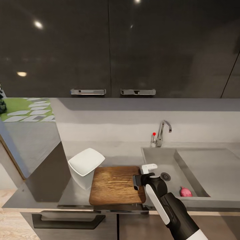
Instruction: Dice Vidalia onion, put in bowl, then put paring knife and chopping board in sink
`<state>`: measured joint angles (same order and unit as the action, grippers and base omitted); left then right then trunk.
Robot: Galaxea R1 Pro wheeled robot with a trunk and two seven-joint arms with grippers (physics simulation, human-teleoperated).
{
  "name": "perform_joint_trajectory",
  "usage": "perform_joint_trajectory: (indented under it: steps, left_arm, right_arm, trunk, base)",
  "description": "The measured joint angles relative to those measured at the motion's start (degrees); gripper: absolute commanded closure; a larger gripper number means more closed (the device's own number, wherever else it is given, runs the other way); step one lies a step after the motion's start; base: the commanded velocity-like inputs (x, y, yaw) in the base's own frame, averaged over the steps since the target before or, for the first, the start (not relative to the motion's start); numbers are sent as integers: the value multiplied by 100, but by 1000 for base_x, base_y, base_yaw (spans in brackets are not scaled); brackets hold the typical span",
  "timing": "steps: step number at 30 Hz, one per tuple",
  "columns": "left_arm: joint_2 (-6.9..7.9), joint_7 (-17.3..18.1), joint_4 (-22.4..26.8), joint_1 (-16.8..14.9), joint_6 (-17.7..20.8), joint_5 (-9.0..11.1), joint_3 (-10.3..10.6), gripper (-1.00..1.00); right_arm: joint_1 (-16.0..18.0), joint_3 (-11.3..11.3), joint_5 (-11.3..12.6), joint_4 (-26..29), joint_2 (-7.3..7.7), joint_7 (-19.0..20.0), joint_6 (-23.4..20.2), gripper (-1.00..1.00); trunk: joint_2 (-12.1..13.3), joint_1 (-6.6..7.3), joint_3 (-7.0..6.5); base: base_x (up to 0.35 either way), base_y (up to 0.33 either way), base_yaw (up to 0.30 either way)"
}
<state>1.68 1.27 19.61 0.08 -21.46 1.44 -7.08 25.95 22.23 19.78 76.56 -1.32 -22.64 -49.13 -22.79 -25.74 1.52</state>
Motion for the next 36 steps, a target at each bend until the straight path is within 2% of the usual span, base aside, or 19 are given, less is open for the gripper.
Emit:
perform_joint_trajectory:
  steps: [10, 36]
  left_arm:
    - [0, 0, 0, 1, 0, 0, 0, -100]
    - [0, 2, 0, 0, 0, 0, 1, -100]
  right_arm:
    - [0, -23, 25, 4, 18, 7, 2, 100]
    - [0, -41, 16, 4, 35, 2, 1, 100]
  trunk:
    - [0, 0, 16]
    - [0, 0, 247]
  base:
    - [0, 0, 0]
    - [27, 0, 0]
